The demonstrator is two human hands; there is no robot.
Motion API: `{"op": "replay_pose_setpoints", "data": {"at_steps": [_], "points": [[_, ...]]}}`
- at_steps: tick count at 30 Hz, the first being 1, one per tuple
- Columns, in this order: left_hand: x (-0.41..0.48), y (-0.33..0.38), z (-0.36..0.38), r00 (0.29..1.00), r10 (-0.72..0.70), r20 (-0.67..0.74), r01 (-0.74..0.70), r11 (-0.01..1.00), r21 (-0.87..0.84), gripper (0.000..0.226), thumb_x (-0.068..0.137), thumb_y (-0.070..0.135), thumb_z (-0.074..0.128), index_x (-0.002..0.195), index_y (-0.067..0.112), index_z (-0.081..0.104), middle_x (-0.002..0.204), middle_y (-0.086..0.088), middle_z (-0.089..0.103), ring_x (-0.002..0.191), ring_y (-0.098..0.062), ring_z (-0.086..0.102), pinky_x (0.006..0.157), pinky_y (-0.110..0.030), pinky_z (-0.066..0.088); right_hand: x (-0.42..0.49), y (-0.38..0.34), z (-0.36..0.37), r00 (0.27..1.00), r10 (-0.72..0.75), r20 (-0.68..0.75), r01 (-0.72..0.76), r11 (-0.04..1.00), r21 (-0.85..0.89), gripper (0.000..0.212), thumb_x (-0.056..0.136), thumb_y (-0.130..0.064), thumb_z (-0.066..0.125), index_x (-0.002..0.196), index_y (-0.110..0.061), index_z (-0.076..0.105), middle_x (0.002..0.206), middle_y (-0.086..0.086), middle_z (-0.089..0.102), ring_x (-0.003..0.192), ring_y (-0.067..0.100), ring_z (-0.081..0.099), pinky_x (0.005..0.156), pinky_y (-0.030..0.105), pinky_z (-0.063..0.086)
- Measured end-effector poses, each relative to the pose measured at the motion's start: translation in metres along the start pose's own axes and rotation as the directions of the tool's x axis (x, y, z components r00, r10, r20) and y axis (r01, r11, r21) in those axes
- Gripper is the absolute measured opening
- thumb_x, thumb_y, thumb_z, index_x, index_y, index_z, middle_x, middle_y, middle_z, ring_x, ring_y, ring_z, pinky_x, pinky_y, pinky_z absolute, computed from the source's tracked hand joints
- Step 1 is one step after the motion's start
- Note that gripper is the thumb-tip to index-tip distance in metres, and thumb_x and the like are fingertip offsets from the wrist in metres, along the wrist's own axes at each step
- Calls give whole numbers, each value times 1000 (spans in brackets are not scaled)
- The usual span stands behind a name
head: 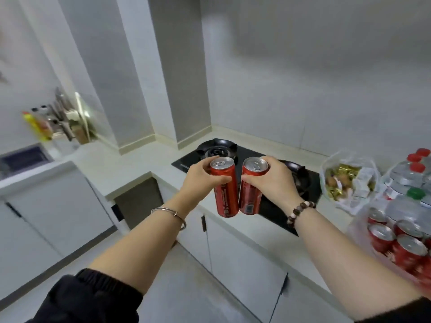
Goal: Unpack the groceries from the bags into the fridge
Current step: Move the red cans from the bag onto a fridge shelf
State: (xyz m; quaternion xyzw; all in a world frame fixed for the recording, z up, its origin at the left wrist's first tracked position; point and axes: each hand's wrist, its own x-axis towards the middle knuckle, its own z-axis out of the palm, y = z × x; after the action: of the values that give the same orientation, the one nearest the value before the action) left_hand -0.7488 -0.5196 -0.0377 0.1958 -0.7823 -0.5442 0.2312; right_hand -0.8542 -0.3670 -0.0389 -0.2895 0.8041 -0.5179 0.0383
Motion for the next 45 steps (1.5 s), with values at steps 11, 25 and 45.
{"op": "replay_pose_setpoints", "data": {"at_steps": [11, 25, 45], "points": [[-136, -35, -145, 837, -210, -506, 179, 978, -111, 50, 73, 10, 77, 116, 26, 57, 110, 7, 64, 101, -11, 61, 82, -34, 55, -39, -90, 147, 808, -332, 487, 211, 934, 287, 35, 69, -27, 82, 99, -23, 62, 90, -12, 65, 84, 2, 62, 64, 15, 45], [-403, -7, -149, 255, -223, -941, 262, 953, -154, 52, 69, -1, 78, 114, 19, 63, 104, 1, 71, 98, -13, 67, 85, -27, 53, -229, -169, 220, 188, -623, 759, 224, 780, 585, 39, 66, -28, 83, 95, -29, 58, 87, -17, 64, 81, -1, 62, 69, 19, 49], [-664, 85, -174, -307, 4, -952, 286, 954, -88, 43, 77, 2, 72, 118, 10, 61, 109, -6, 69, 99, -15, 65, 86, -26, 52, -502, -321, 234, -305, -747, 591, -19, 625, 780, 26, 68, -31, 82, 89, -23, 69, 82, -13, 71, 73, -3, 66, 57, 12, 48]]}}
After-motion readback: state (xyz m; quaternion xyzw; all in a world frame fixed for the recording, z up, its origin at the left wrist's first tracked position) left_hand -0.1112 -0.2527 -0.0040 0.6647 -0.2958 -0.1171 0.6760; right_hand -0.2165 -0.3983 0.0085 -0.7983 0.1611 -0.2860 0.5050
